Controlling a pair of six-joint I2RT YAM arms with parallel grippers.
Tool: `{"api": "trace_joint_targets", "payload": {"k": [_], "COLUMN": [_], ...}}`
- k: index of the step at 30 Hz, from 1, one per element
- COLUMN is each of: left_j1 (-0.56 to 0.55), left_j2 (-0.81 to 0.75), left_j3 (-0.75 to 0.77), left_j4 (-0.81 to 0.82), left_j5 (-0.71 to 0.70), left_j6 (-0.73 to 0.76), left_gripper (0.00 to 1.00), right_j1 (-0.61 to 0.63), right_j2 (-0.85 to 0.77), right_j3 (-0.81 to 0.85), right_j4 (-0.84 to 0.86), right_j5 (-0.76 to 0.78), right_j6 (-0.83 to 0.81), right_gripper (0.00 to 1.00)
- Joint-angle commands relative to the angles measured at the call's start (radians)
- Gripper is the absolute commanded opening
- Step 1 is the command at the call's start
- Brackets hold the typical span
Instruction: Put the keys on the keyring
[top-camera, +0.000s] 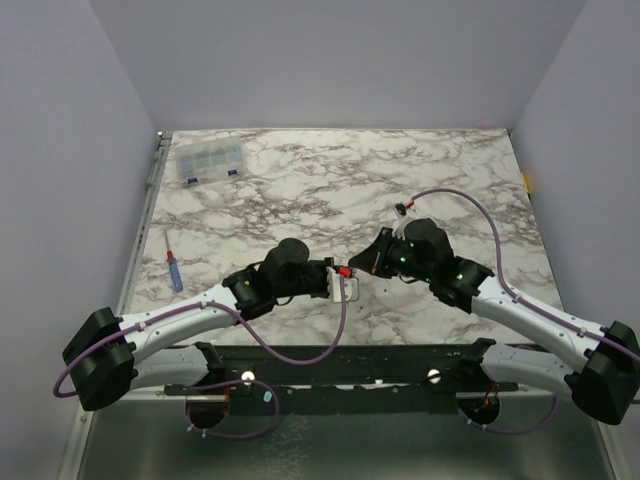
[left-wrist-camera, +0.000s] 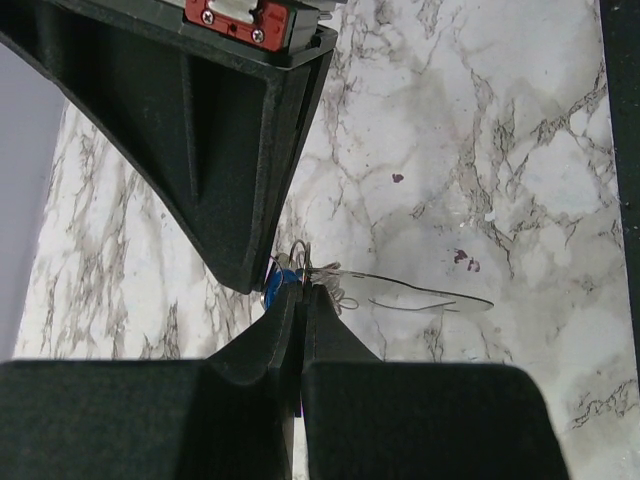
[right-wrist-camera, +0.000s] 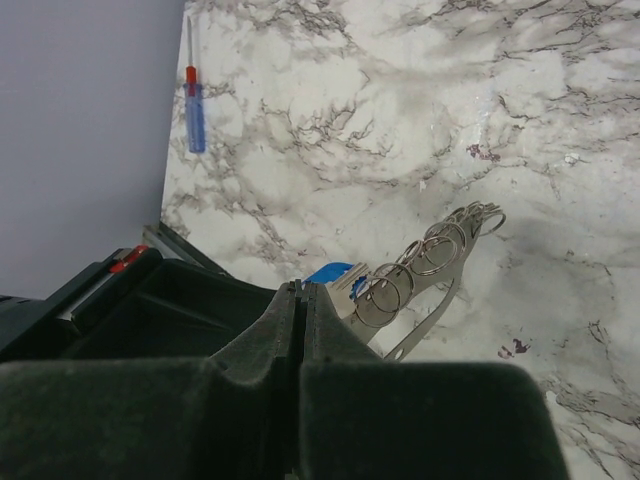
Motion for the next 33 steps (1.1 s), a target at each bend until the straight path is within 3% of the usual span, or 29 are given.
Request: {"api": "trace_joint_targets", "payload": {"k": [1,33], "left_j1": [0.004,0.007], "left_j2": [-0.013,-0.008], "left_j3": [-0.011,-0.006], "left_j4": [0.026,0.03], "left_j5": [-0.015,-0.058], "left_j6": [0.004,-0.01], "left_gripper": [0.0,0.0], "right_j1": [0.013,0.028], "right_j2": [-0.02,0.005], "right_j3": [-0.013,0.012], "right_j4": [-0.019,-0.026], "right_j5": [0.016,0.021], "right_j6": [0.011,-0.009], "right_gripper": [0.01,0.01]}}
